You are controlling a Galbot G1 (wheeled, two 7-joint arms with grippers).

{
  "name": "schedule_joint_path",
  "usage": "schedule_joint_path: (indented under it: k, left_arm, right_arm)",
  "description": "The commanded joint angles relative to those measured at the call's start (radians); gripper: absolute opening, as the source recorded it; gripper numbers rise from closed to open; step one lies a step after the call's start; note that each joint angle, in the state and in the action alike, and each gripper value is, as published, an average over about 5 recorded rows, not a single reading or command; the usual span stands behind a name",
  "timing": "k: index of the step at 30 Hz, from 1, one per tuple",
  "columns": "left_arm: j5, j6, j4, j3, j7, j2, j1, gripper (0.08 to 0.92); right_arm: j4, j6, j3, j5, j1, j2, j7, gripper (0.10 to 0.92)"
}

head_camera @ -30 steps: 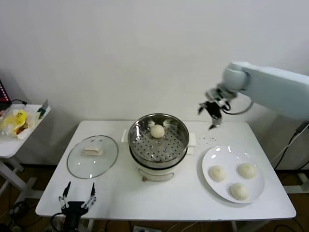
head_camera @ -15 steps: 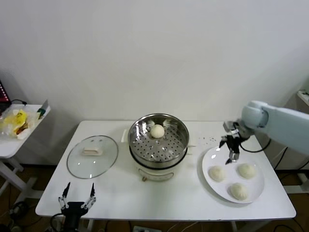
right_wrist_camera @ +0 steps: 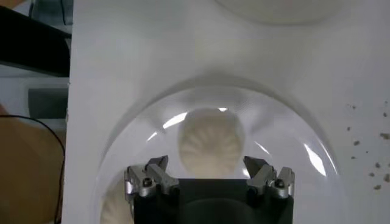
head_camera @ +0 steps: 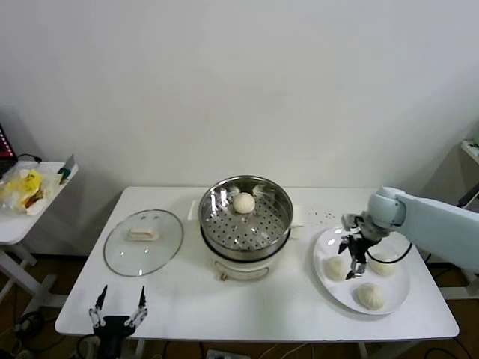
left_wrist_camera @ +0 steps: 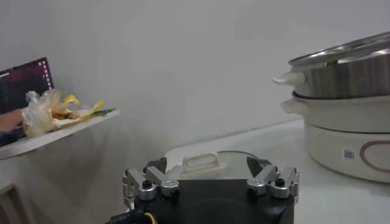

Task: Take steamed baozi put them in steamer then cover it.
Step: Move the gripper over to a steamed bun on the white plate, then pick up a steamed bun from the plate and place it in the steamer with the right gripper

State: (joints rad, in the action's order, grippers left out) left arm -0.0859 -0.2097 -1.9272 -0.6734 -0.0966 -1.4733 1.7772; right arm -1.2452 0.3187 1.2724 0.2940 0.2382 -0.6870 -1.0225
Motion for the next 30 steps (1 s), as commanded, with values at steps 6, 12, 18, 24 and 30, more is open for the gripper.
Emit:
schedule_joint_path:
  k: [6, 12, 18, 24, 30]
  left_arm:
    - [0.005, -0.008, 0.008, -0.003, -0.001, 0.002, 0.005, 0.823]
    - [0.008, -0.009, 0.010, -0.004, -0.001, 0.004, 0.006, 0.823]
    - [0.005, -0.011, 0.013, -0.002, -0.001, 0.003, 0.008, 0.823]
    - [0.001, -0.013, 0.007, -0.004, -0.001, 0.001, 0.013, 0.823]
    - [0.000, -0.005, -0.013, -0.003, 0.012, -0.002, 0.029, 0.823]
  right_arm:
    - [0.044, 0.008, -0.041, -0.037, -0.065, -0.036, 0.005, 0.823]
    - [0.059, 0.001, -0.045, -0.056, -0.068, -0.042, 0.000, 0.822]
    - [0.059, -0.002, -0.046, -0.055, -0.066, -0.043, -0.004, 0.755]
    - [0.057, -0.006, -0.059, -0.052, -0.058, -0.038, -0.005, 0.691]
    - [0.041, -0.021, -0.001, 0.010, 0.073, -0.016, -0.014, 0.665]
